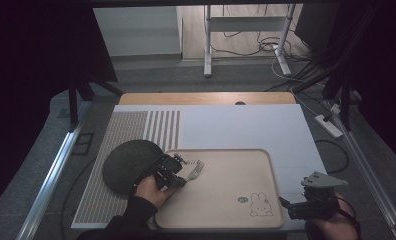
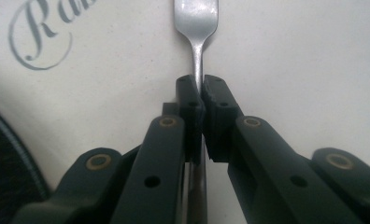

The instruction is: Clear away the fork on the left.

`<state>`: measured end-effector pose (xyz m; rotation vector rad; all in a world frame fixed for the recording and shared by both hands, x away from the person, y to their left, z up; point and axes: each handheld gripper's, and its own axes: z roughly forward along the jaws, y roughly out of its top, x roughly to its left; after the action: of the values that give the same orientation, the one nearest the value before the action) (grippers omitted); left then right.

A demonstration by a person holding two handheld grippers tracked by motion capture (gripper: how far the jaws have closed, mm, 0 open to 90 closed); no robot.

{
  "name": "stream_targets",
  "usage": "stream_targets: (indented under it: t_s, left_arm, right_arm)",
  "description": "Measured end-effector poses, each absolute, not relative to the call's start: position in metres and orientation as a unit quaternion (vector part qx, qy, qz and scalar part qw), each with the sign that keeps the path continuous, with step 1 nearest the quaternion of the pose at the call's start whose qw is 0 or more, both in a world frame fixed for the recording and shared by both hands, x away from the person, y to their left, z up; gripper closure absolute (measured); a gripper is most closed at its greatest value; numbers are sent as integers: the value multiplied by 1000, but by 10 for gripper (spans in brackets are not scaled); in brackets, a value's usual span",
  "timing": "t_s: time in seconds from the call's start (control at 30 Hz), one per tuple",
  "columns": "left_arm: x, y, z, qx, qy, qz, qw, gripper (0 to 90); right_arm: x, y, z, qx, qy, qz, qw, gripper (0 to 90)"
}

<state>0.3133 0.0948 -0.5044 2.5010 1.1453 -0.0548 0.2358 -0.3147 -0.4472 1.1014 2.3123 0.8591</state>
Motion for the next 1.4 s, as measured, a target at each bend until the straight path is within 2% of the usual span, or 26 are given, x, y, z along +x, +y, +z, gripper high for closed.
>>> stream_targets:
  t_s: [0.2,0.3,0.4,0.47,0.73,1.0,1.3,1.4]
  left_arm:
    - [310,94,-498,899,382,8,214,756]
    - [306,91,-490,899,362,10,245,804]
    - [306,87,-493,904,351,-7,243,892]
    - [310,84,-502,906,357,-21,226,893]
    - [319,95,-506,901,384,-11,204,893]
    - [329,123,-507,882,426,-15,202,893]
    - [332,137,-508,872,445,-14,205,892]
    - [331,136,-507,873,439,-13,214,851]
  right_arm:
    - [236,-314,-447,396,837,311,216,0]
    - [236,-314,-448,396,837,310,216,0]
    - [236,-314,-448,395,838,308,217,0]
    - [236,-314,-448,394,838,308,217,0]
    - [236,-313,-448,393,839,308,217,0]
    - [235,-313,-448,392,840,306,216,0]
    - [236,-313,-448,391,842,305,215,0]
    - [236,-313,-448,390,842,304,215,0]
